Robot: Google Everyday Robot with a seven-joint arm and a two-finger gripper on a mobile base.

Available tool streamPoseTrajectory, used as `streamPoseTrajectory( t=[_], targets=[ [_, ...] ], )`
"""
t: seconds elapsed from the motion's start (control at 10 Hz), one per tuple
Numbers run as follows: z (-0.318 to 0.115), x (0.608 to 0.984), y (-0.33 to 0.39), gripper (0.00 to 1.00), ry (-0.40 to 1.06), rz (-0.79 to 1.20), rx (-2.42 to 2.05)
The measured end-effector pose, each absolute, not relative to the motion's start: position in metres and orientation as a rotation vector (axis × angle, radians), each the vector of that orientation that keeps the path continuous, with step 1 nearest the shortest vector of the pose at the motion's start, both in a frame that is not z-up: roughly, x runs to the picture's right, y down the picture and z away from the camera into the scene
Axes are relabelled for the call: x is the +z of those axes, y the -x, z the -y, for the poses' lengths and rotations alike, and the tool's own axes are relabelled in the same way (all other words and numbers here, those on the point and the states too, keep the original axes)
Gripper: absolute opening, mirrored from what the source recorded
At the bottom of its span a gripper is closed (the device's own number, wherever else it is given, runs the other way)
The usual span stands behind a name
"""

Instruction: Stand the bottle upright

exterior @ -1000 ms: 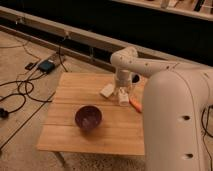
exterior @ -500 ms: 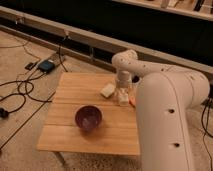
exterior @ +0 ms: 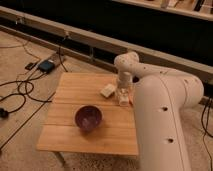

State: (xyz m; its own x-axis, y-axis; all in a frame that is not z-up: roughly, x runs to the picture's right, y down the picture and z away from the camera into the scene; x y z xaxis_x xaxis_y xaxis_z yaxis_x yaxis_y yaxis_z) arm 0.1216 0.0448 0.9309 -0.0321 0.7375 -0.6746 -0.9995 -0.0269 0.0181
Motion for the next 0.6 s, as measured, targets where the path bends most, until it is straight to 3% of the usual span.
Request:
streamPoseTrajectory(
  t=[0.6],
  targets=[
    [-0.050, 0.953, -0.122, 0.65, 0.603, -0.586, 1.514]
  ],
)
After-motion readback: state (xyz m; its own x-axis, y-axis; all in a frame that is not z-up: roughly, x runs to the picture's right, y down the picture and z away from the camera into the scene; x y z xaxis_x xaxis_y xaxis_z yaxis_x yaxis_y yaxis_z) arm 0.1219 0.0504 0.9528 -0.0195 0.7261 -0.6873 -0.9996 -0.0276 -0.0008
